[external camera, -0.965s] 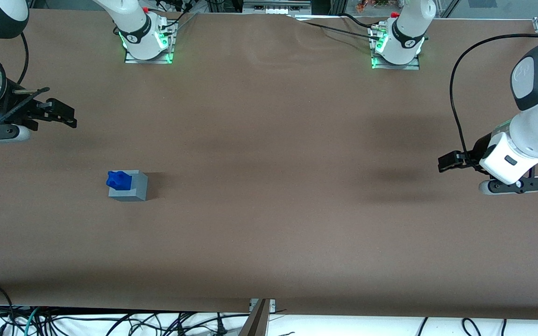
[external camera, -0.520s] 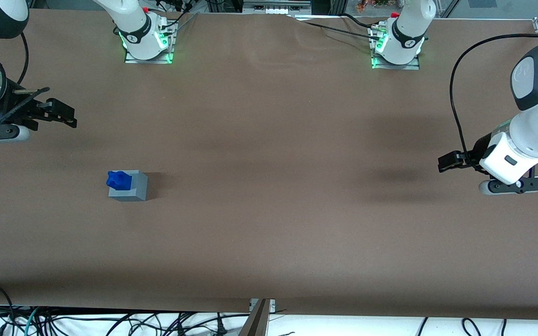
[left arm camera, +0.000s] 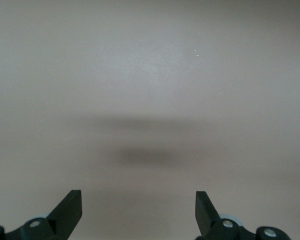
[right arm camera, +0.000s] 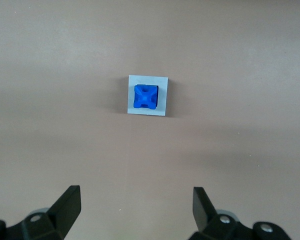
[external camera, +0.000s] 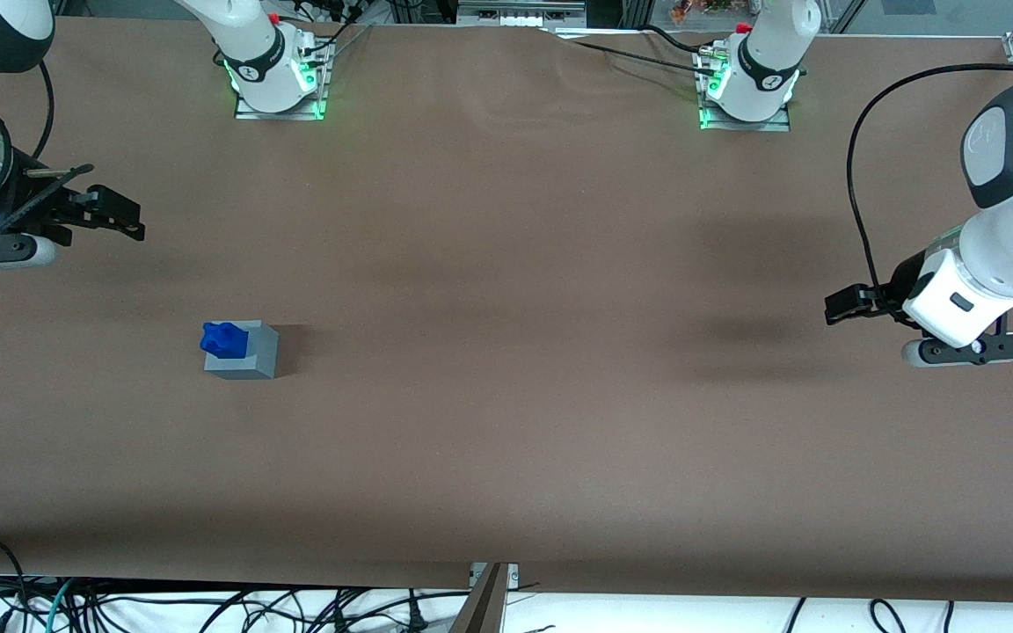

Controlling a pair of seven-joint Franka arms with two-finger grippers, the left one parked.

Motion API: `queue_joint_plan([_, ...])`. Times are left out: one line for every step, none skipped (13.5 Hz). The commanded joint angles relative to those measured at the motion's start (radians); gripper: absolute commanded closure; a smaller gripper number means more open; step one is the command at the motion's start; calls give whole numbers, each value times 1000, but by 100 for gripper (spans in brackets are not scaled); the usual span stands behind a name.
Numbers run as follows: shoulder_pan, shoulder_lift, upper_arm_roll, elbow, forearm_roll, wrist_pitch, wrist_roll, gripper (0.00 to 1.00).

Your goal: Insert blue part into gray base with right arm

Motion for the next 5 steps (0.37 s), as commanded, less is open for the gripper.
queue_joint_plan([-15, -15, 16, -2, -13, -17, 0, 1])
queue_joint_plan([-16, -14, 16, 0, -13, -15, -2, 1])
queue_joint_plan([-15, -12, 16, 3, -13, -15, 0, 1])
queue_joint_plan([-15, -9, 16, 6, -18, -15, 0, 1])
queue_joint_plan([-15, -9, 16, 6, -20, -15, 0, 1])
